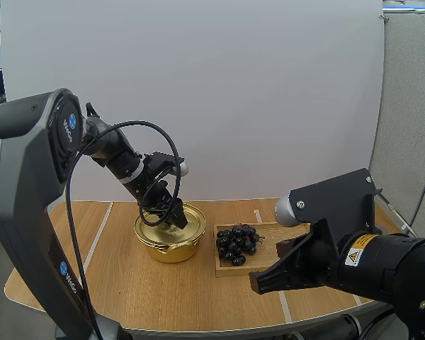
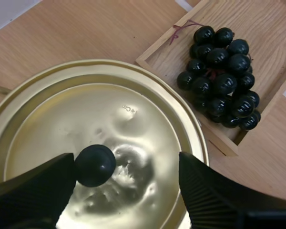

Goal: Open the pot, put the pineapple inside, and close it

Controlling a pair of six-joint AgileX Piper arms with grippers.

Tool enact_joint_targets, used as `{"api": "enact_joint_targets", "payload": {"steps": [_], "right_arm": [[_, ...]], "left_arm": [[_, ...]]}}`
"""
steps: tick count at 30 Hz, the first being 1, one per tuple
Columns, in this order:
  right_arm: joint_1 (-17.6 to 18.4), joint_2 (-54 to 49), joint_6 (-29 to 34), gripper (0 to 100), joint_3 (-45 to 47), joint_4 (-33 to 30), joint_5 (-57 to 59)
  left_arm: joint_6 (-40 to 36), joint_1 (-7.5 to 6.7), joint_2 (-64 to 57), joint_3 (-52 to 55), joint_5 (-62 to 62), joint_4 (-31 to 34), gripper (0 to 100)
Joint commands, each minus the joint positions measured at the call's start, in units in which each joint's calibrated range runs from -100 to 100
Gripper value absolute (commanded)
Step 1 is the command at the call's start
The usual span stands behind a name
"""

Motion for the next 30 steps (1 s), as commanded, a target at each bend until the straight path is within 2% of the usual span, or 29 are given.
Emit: {"api": "enact_joint_targets", "payload": {"steps": [1, 19, 30], "right_arm": [[-0.19, -0.47, -0.53, 0, 0.14, 0.5, -1.3], [-0.19, -0.47, -0.53, 0, 0.14, 0.5, -1.61], [-0.19, -0.47, -0.53, 0, 0.14, 0.5, -1.83]], "left_arm": [[0.31, 0.07, -4.6, -0.56, 3.69, 0.1, 100], [-2.45, 0.07, -50.27, -1.79, 10.44, 4.23, 100], [-8.04, 0.07, -73.38, -1.79, 15.5, 4.87, 100]]}}
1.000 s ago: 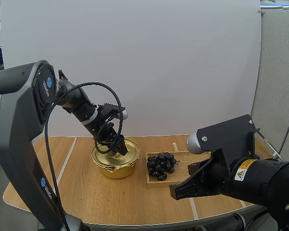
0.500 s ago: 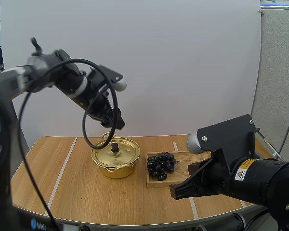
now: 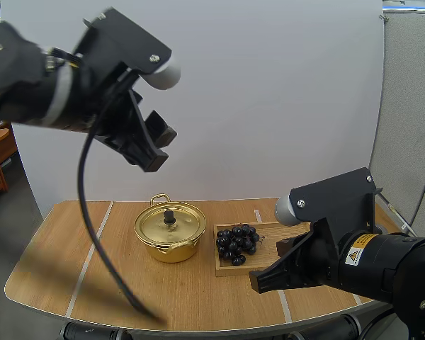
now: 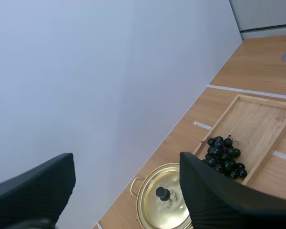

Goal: Open the pot, put the pineapple inside, and close it

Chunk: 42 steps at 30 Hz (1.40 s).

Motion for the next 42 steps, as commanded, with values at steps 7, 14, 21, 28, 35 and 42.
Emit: {"api": "enact_joint_targets", "payload": {"steps": [7, 14, 21, 28, 35, 42], "right_arm": [[-0.19, -0.47, -0.44, 0, -1.83, 0.5, -1.32], [-0.27, -0.47, -0.24, 0, -4.48, 0.5, -2.51], [-2.15, -0.47, -0.12, 0, -5.08, 0.5, -6.07], [-2.63, -0.47, -0.12, 0, -5.08, 0.5, -13.75], [-2.63, -0.47, -0.12, 0, -5.08, -1.22, -33.43], [-2.63, -0.47, -0.12, 0, 0.55, -4.66, -59.43]], "left_arm": [[-6.94, 0.07, -12.24, -0.18, 2.6, 3.11, 23], [-10.9, 0.07, -19.14, -0.18, 2.6, 3.49, 0], [-15.61, -0.01, -26.84, 3.73, 2.21, 3.49, 0], [-21.43, -0.11, -30.86, 11.73, -8.6, 3.51, 0], [-30.97, -0.11, -30.86, 19.41, -27.18, 7.98, 0], [-32.37, -0.16, -30.86, 29.53, -47.89, 9.72, 0]]}}
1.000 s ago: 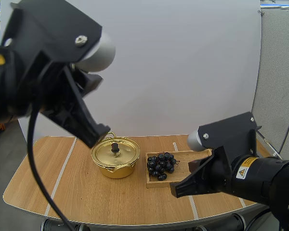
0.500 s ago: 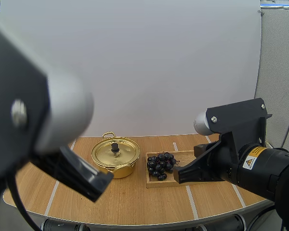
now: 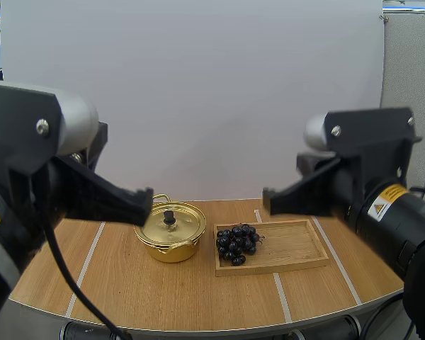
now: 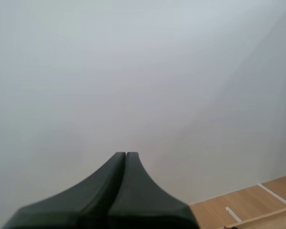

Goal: Open the pot, put the pineapple inside, and close it

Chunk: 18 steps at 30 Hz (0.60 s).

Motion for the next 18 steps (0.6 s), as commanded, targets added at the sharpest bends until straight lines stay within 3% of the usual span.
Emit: {"api": "enact_joint_targets", "payload": {"steps": [1, 5, 9, 14, 18], "right_arm": [[-0.29, -0.38, -0.2, 0, 3.7, -1.31, -9.67], [-0.29, -0.38, -0.2, 0, 9.02, -1.31, -13.1], [-0.29, -0.38, -0.2, 0, 15.7, -1.31, -23.85], [-0.29, -0.38, -0.2, 0, 23.13, -1.66, -32.67], [-0.29, -0.38, -0.2, 0, 29.4, -2.06, -41.09]], "left_arm": [[-0.88, -0.25, -0.24, 4.75, -10.58, 1.13, 0], [-0.88, -1.95, -0.24, 10.46, -19.85, 1.98, 0], [-0.88, -2.83, -0.24, 18.51, -32.81, 2.11, 0], [-0.88, -2.9, -0.24, 28.46, -47.42, 0.44, 0], [-0.88, -2.9, -0.24, 35.65, -50.59, -1.33, 0]]}}
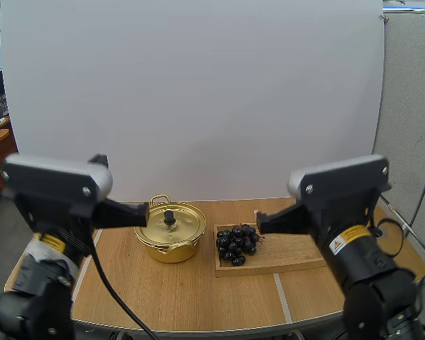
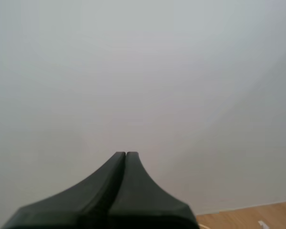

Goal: Open the pot, put the pineapple inside, and close it

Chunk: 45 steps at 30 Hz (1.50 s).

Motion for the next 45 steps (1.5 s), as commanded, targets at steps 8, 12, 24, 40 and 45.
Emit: {"api": "enact_joint_targets", "payload": {"steps": [8, 12, 24, 40, 45], "right_arm": [[-0.29, -0.49, -0.2, 0, 10.58, -0.84, -11.49], [-0.29, -0.49, -0.2, 0, 10.58, -0.84, -6.91], [-0.29, -0.49, -0.2, 0, 10.58, -0.84, 10.44], [-0.29, -0.49, -0.2, 0, 10.58, -0.84, 21.07], [-0.29, -0.49, -0.2, 0, 10.58, -0.84, 21.07]], "left_arm": [[-0.19, -0.2, -0.24, 13.22, -11.62, -2.52, 0], [-0.19, -0.2, -0.24, 13.22, -8.26, -2.68, 0], [-0.19, -0.13, -0.24, 13.22, 13.11, -1.59, 0], [-0.19, 0.08, -0.24, 13.22, 20.92, -1.59, 0], [0.01, 0.07, -0.24, 13.22, 20.92, -1.49, 0]]}}
